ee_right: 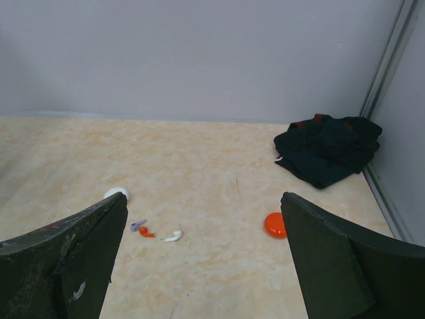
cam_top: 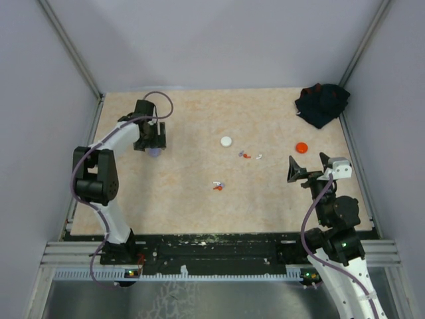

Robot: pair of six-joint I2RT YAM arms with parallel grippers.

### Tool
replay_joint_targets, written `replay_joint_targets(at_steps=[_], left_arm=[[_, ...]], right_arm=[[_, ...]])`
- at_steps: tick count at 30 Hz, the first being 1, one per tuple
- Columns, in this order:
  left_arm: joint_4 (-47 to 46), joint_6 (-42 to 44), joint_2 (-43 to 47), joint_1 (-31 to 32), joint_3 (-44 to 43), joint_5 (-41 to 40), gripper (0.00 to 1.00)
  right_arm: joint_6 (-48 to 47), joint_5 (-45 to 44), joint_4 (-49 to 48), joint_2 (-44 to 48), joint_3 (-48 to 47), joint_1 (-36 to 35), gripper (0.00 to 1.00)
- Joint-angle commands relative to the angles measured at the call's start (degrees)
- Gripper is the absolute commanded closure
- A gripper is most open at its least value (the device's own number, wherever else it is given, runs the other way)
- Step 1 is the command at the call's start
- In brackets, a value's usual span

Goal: Insert the wireless bluetooth earbuds into the charging case
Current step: Pick up the charging case at the center of the board.

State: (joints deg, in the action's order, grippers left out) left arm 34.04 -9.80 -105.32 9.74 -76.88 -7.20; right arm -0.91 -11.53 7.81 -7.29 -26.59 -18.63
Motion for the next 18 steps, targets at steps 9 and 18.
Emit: replay_joint_targets(at_steps=[9, 18], left_arm=[[-1.0, 4.7, -6.0, -1.2, -3.7, -1.0, 0.24], [-0.1, 5.7, -9.0, -1.9, -4.7, 1.1, 0.35]], right_arm=[[-0.1, -0.4, -2.9, 0.6, 0.0, -0.7, 0.02], [-0.1, -0.2, -3.0, 0.3, 0.0, -0.8, 0.02]])
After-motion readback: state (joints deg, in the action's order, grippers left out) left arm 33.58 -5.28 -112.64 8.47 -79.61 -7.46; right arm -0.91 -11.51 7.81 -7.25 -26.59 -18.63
